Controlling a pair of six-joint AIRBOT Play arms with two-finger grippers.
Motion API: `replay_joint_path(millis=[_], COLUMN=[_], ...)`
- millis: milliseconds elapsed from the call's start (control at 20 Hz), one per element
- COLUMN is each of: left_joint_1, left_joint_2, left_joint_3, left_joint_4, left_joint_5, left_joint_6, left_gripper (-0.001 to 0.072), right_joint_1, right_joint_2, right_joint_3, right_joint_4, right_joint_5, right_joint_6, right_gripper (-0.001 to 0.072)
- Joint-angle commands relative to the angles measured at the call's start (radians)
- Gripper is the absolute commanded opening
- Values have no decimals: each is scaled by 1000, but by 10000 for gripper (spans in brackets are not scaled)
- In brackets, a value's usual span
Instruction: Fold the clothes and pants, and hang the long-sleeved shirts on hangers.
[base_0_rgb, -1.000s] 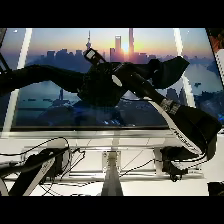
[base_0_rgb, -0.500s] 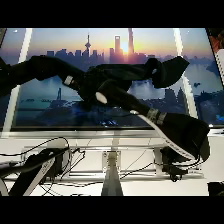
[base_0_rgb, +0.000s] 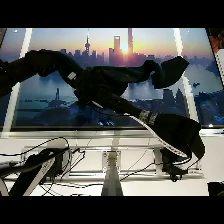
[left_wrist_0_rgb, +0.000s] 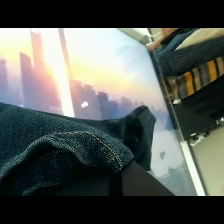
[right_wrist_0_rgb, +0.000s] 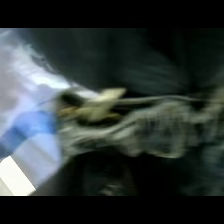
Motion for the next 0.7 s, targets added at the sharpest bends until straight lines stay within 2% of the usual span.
replay_joint_path(millis=[0, 200, 400, 450, 550, 650], left_joint_1=[0, 0, 0, 0, 0, 0], left_joint_2=[-2, -3, -3, -3, -3, -3], left_joint_3=[0, 0, 0, 0, 0, 0], left_joint_4=[-22, 1, 107, 135, 207, 271], left_joint_5=[2, 29, 47, 48, 57, 62], left_joint_6=[14, 39, 39, 39, 39, 39], left_gripper=[28, 28, 28, 28, 28, 28], right_joint_1=[-36, -71, -154, -172, -188, -213], right_joint_2=[1, 26, 64, 79, 105, 129], right_joint_3=[0, 2, 2, 2, 2, 2], right_joint_4=[-46, -54, -59, -51, -58, -73], right_joint_5=[17, 66, 128, 142, 177, 212], right_joint_6=[117, 117, 110, 87, -29, -56], right_gripper=[45, 28, 27, 27, 26, 26])
